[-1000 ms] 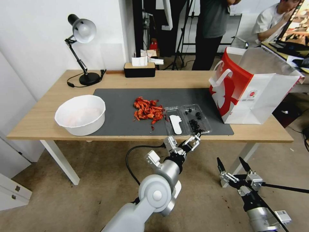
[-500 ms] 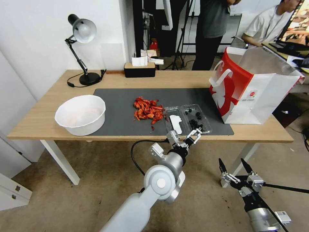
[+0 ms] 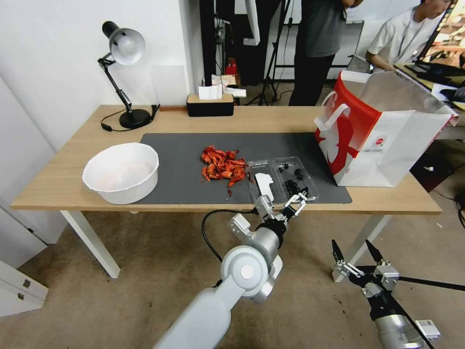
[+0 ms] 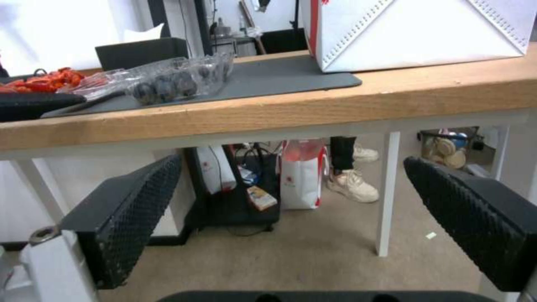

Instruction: Close the disposable takeout box, then place it into the delivery bag.

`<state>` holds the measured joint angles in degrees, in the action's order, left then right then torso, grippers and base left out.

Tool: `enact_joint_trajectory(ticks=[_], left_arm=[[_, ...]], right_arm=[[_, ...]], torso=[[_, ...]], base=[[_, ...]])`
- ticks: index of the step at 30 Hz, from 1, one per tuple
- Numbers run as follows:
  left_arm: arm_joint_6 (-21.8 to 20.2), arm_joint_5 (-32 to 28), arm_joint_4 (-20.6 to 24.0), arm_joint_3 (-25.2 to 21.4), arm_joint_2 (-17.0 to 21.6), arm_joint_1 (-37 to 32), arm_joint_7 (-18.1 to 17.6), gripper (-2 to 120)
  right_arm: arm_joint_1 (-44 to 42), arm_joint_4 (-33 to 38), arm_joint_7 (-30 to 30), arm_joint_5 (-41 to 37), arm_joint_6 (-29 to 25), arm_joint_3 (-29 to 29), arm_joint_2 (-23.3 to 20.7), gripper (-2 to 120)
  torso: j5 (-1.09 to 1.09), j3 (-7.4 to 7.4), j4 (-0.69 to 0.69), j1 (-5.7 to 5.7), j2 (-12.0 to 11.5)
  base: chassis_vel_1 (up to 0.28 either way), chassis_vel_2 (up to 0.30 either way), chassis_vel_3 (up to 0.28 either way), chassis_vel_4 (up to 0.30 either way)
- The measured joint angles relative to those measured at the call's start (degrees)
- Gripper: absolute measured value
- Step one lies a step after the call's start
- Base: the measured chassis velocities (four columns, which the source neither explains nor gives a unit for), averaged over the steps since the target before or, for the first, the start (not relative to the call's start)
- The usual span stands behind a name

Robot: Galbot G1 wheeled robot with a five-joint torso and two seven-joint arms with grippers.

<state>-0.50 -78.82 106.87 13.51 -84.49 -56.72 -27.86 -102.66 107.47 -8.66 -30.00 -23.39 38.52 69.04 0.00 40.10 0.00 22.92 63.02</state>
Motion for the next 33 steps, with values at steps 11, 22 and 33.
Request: enact_joint_trajectory(ticks=[11,22,33], left_arm=[[-0.03,-0.86,-0.16,-1.21,-0.05,0.24,-0.37,100],[-0.55,-1.29,-0.69,-1.2,0.14,0.31,-0.76,100],[-0.45,-2.56,-1.74,-2.14,0.1,1.49,-1.35,100]], right_arm=[[-0.16,0.22,0.06,0.17,-0.2,0.06,0.29,100],[-0.35,0.57,0.15,0.32,-0.27,0.14,0.6,100],[-0.34,0.51,0.17,0.72,-0.41,-0.06,1.32,100]], torso=[[0.0,0.0,0.0,0.0,0.01],[0.0,0.0,0.0,0.0,0.01],[0.0,0.0,0.0,0.0,0.01]], base=[[0.0,0.0,0.0,0.0],[0.0,0.0,0.0,0.0],[0.0,0.0,0.0,0.0]])
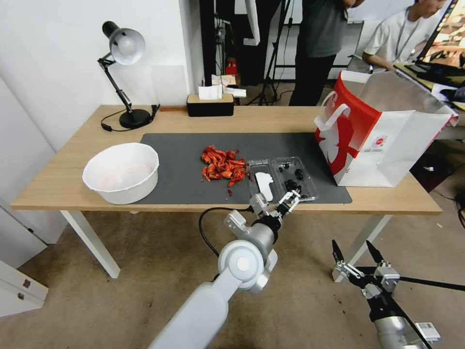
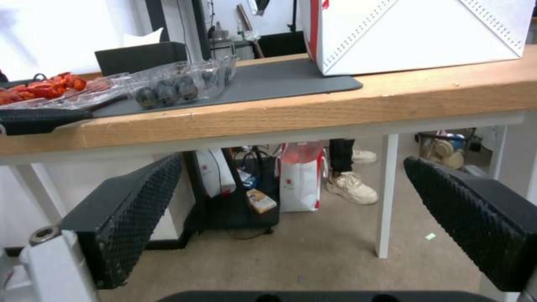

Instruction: Close the disposable takeout box, then place it into the delivery bag.

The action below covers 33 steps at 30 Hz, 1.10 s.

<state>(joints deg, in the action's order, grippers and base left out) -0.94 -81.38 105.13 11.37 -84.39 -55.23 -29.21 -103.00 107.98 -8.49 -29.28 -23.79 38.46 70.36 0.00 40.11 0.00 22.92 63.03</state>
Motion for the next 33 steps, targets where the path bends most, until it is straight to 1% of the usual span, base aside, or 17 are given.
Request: enact_joint_trajectory(ticks=[4,9,15,21,33], left_arm=[[0.03,-0.06,-0.09,-0.1,0.02,0.07,-0.11,100],[0.09,-0.03,0.0,-0.53,-0.22,-0.12,-1.06,100],[0.09,-0.39,1.24,-1.26,-0.38,-0.51,-1.22,100],[0.09,-0.03,1.35,-1.26,-0.73,-1.24,-0.97,100],[0.65,0.34,1.3,-1.75,-0.77,-0.84,0.7,100]], right_arm=[[0.0,-0.06,0.0,0.03,-0.04,-0.06,0.08,100],[0.03,-0.11,0.0,0.08,-0.08,-0.19,0.13,100],[-0.05,-0.3,-0.12,0.22,-0.22,-0.31,0.25,100],[-0.08,-0.3,-0.21,0.41,-0.27,-0.49,0.35,100],[-0.12,-0.01,-0.26,0.48,-0.27,-0.6,0.32,100]], torso=[[0.0,0.0,0.0,0.0,0.0],[0.0,0.0,0.0,0.0,0.0],[0.0,0.0,0.0,0.0,-0.01],[0.0,0.0,0.0,0.0,-0.01],[0.0,0.0,0.0,0.0,-0.01]], base=[[0.0,0.0,0.0,0.0],[0.0,0.0,0.0,0.0],[0.0,0.0,0.0,0.0],[0.0,0.0,0.0,0.0],[0.0,0.0,0.0,0.0]])
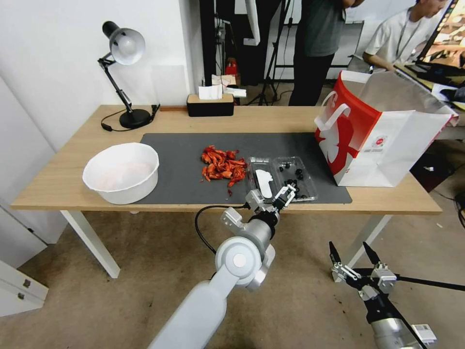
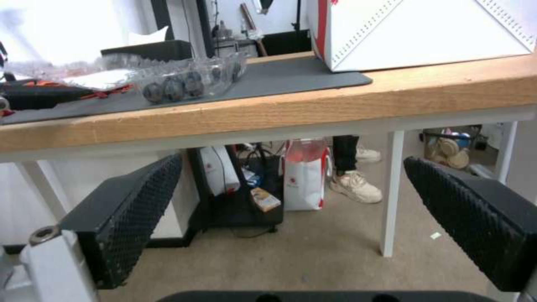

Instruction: Close the disposable takeout box, then place it into the delivery bag.

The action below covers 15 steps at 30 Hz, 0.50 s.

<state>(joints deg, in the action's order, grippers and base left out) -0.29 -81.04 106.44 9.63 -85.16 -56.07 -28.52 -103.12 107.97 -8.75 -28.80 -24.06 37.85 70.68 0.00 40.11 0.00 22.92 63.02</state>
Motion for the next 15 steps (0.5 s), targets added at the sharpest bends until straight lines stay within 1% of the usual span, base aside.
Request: enact_joint_trajectory(ticks=[7,15], left_arm=[[0.45,1.1,0.61,0.09,0.47,-0.61,1.72,100],[0.56,1.56,0.97,-0.11,0.48,-0.45,2.57,100]], right_arm=[[0.0,0.03,-0.03,0.15,-0.04,-0.18,0.09,100],[-0.14,0.07,-0.08,0.18,-0.25,-0.18,0.11,100]], torso=[[0.0,0.0,0.0,-0.01,0.0],[0.0,0.0,0.0,0.0,0.0]], base=[[0.0,0.0,0.0,0.0],[0.0,0.0,0.0,0.0]])
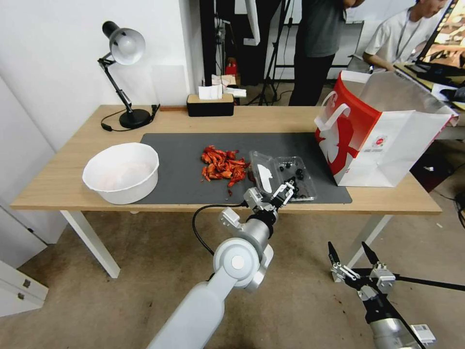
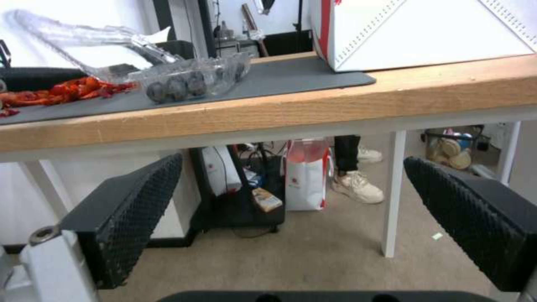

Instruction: Close the disposable takeout box, then place it into the delivery bag.

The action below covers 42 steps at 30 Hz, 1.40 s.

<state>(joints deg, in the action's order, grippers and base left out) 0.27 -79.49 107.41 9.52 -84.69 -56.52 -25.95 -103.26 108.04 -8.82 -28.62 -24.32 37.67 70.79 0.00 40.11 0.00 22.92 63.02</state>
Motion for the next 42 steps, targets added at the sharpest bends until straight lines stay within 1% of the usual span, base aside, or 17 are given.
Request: enact_joint_trajectory(ticks=[7,14,23,27,29,32,33,35,39,40,42], left_arm=[[0.03,0.86,0.2,-0.02,0.25,0.84,1.49,100],[-0.04,2.32,0.35,0.66,0.89,1.38,4.0,100],[-0.24,2.45,-0.13,1.03,0.96,2.99,5.19,100],[-0.46,2.09,-1.62,1.64,0.96,4.6,5.34,100],[-0.7,1.7,-2.47,1.78,0.95,5.36,5.27,100],[-2.55,0.61,-3.34,1.68,0.81,6.99,4.89,100],[-2.55,0.61,-3.34,1.68,0.81,6.99,4.89,100],[-3.9,-1.04,-3.23,0.97,0.54,7.86,5.07,100],[-4.54,-1.91,-2.89,0.85,0.47,8.23,5.51,100],[-4.63,-1.94,-2.89,0.87,0.47,8.28,5.58,100],[-5.14,-1.97,-3.15,1.26,0.34,8.66,5.87,90]], right_arm=[[-0.1,0.07,-0.04,0.1,-0.25,-0.04,0.17,100],[-0.27,0.13,-0.05,0.17,-0.45,0.06,0.23,100],[-0.42,0.14,-0.05,0.23,-0.62,0.19,0.33,100],[-0.44,0.14,-0.05,0.25,-0.65,0.2,0.36,100],[-0.45,0.11,-0.05,0.26,-0.69,0.2,0.36,100],[-0.6,0.0,-0.05,0.28,-0.81,0.28,0.39,100],[-0.6,0.0,-0.05,0.28,-0.81,0.28,0.39,100],[-0.76,-0.27,-0.05,0.43,-1.01,0.31,0.57,100],[-0.83,-0.38,-0.05,0.56,-1.12,0.31,0.74,100],[-0.84,-0.38,-0.05,0.57,-1.12,0.31,0.75,100],[-0.91,-0.37,-0.05,0.61,-1.18,0.31,0.77,100]], torso=[[0.0,0.0,0.0,0.0,0.0],[0.0,0.0,0.0,0.0,0.0],[0.0,0.0,0.0,0.0,0.0],[0.0,0.0,0.0,0.0,0.01],[0.0,0.0,0.0,0.0,0.01],[0.0,0.0,0.0,0.0,0.01],[0.0,0.0,0.0,0.0,0.01],[0.0,0.0,0.0,0.0,0.01],[0.0,0.0,0.0,0.0,0.01],[0.0,0.0,0.0,0.0,0.01],[0.0,0.0,0.0,0.0,0.01]], base=[[0.0,0.0,0.0,0.0],[0.0,0.0,0.0,0.0],[0.0,0.0,0.0,0.0],[0.0,0.0,0.0,0.0],[0.0,0.0,0.0,0.0],[0.0,0.0,0.0,0.0],[0.0,0.0,0.0,0.0],[0.0,0.0,0.0,0.0],[0.0,0.0,0.0,0.0],[0.0,0.0,0.0,0.0],[0.0,0.0,0.0,0.0]])
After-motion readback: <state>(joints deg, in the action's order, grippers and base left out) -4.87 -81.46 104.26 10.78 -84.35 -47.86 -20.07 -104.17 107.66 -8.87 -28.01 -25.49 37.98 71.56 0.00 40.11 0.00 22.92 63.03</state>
